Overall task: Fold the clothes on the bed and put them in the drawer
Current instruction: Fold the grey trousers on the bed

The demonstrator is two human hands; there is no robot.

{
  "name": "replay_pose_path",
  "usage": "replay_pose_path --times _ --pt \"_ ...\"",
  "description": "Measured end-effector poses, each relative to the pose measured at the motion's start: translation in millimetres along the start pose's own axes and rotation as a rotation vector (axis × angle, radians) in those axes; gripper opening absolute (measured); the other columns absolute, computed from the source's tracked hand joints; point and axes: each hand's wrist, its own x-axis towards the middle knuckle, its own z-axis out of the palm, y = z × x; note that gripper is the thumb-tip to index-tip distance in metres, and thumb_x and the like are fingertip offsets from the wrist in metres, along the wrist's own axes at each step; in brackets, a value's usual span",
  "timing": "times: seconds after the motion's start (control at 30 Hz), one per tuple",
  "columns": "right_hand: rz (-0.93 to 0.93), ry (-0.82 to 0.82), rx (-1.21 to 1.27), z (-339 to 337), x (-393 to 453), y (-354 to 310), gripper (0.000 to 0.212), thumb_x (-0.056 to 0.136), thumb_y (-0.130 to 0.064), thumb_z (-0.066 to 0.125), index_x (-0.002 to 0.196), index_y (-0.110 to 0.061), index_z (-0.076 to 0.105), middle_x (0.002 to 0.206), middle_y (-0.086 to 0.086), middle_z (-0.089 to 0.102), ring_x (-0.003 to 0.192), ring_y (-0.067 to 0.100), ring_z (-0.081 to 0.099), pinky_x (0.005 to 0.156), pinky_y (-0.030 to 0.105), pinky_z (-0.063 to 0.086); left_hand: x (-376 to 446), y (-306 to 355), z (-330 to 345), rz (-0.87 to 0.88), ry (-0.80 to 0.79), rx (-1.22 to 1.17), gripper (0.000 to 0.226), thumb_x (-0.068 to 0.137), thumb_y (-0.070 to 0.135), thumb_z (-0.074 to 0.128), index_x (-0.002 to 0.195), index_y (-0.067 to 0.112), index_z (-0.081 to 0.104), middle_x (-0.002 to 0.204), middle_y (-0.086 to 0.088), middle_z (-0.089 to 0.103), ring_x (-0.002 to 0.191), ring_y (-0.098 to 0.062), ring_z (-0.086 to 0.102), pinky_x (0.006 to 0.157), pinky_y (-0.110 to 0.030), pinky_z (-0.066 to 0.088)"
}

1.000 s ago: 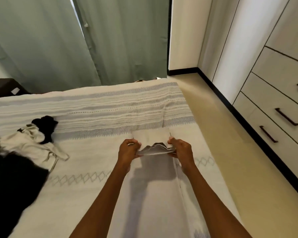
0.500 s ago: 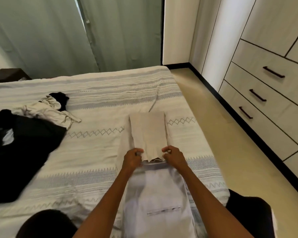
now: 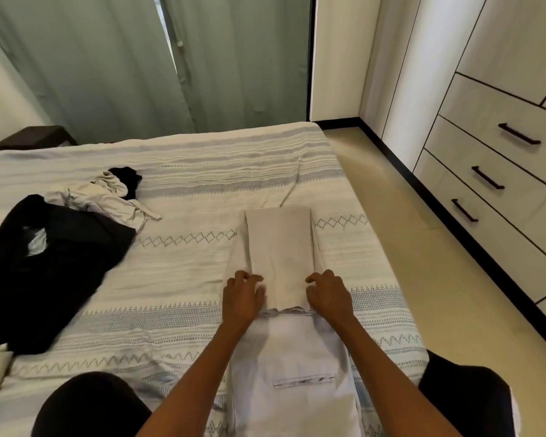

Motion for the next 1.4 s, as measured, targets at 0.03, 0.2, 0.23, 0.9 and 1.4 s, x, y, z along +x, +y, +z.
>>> replay_pose_path --times 0.03,0.2,0.23,0.9,1.4 --pt "-0.052 0.019 -0.01 2.4 3.7 -2.2 0.033 0.095 -0.027 0.054 0.125 -0.021 0.065 0.125 0.006 0.056 0.115 0.027 0.053 0.088 0.038 0.048 1.3 -1.2 3.3 0.073 0.001 0.051 0.035 0.091 0.038 0.051 0.116 0.021 0.07 0.121 -0.012 0.063 0.099 -0.035 0.063 0.081 -0.043 0.052" --pt "-0.209 -0.027 -0.073 14.0 42.9 -14.0 0.047 0.097 -0.03 0.057 0.141 -0.014 0.054 0.146 0.01 0.05 0.135 0.029 0.046 0.104 0.042 0.043 30.5 -3.8 14.7 0.108 -0.22 0.184 0.064 0.095 0.053 0.024 0.142 0.021 0.051 0.154 -0.01 0.042 0.14 -0.034 0.04 0.112 -0.052 0.033" --pt "-0.217 -0.042 -0.099 15.0 48.8 -15.2 0.051 0.098 -0.031 0.056 0.144 -0.013 0.05 0.151 0.011 0.046 0.14 0.03 0.041 0.107 0.042 0.04 35.5 -0.5 12.9 0.119 -0.251 0.212 0.066 0.096 0.053 0.019 0.147 0.02 0.044 0.159 -0.008 0.034 0.145 -0.032 0.032 0.116 -0.05 0.026" --pt "-0.118 0.051 -0.241 52.6 271.7 5.7 0.086 0.095 -0.075 0.022 0.161 -0.021 0.01 0.169 0.003 0.004 0.155 0.022 0.001 0.125 0.044 -0.002 258.9 -47.1 70.8 0.039 -0.305 0.228 0.075 0.097 0.068 0.015 0.158 0.031 -0.008 0.165 0.007 -0.013 0.152 -0.012 -0.011 0.122 -0.048 -0.009" --pt "-0.366 0.004 -0.246 59.6 129.4 -47.1 0.07 0.098 -0.062 0.031 0.152 -0.018 0.042 0.159 0.009 0.037 0.145 0.03 0.037 0.114 0.053 0.032 144.7 -71.3 3.9 -0.191 -0.181 -0.169 0.087 0.088 0.065 0.045 0.153 0.008 0.032 0.151 -0.014 0.045 0.136 -0.032 0.046 0.11 -0.041 0.037"
